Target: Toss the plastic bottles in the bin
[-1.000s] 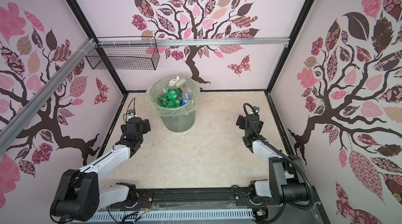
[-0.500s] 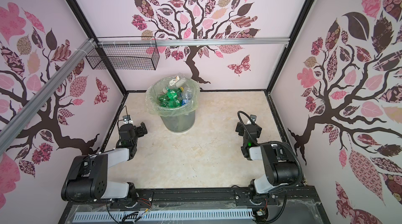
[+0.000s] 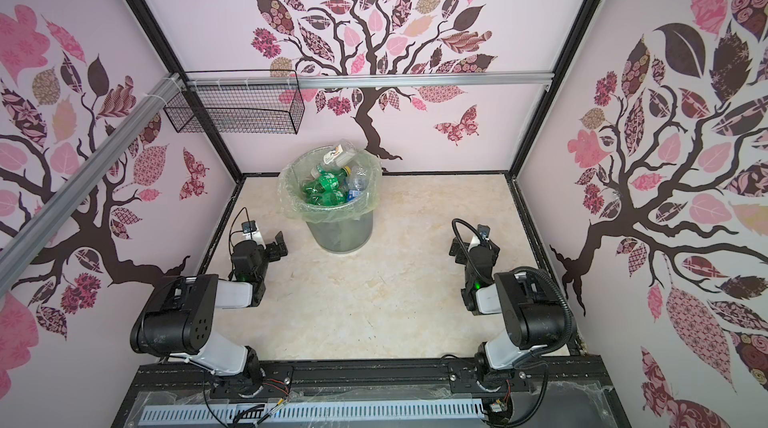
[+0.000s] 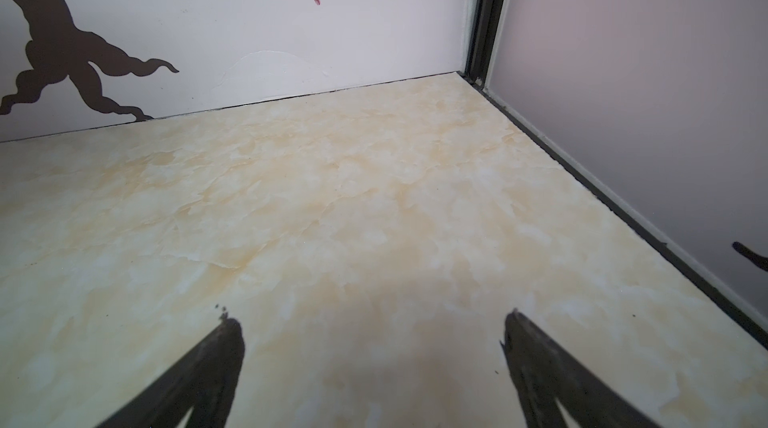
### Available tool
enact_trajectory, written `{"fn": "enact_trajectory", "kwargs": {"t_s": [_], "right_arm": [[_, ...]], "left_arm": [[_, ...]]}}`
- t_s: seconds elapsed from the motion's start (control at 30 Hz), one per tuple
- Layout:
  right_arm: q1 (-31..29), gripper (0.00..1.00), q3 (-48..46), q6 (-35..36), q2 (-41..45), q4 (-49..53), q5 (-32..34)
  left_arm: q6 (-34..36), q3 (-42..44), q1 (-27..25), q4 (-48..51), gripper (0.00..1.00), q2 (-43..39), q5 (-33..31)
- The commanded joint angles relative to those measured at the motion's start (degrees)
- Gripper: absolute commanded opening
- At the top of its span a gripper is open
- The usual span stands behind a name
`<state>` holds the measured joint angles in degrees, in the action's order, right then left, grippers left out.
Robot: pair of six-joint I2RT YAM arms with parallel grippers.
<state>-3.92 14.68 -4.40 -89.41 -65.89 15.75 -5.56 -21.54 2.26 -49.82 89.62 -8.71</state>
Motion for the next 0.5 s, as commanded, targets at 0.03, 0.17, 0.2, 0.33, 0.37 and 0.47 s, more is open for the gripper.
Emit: {"fn": "enact_trajectory", "kwargs": {"t_s": [0.03,0.17,0.2,0.33,0.37,0.47], "right_arm": [[0.35,1.0,0.75,0.22,-0.07,-2.49,-0.28],[0.32,1.0,0.78,0.25,-0.07,-2.49,-0.28],[0.36,1.0,0.79,0.19,-0.07,-2.49,-0.28],[0.32,1.0,1.28,0.27,-0.24,-1.66,-0.28],[0.31,1.0,1.1,0.27,-0.24,-1.98,-0.28],[0.28,1.0,0.91,0.27,0.02,-2.01,-0.36]], "left_arm": [[0.75,-0.01,0.02,-0.94,0.98,-0.34,0.36],[0.77,0.01,0.02,-0.32,0.98,-0.53,0.44],[0.73,0.05,0.02,-0.33,0.98,-0.53,0.37],[0.8,-0.04,0.02,-0.54,0.98,-0.5,0.41],[0.77,-0.02,0.02,-0.53,0.98,-0.5,0.37],[0.95,0.01,-0.1,-0.53,0.98,-0.5,0.12]]}}
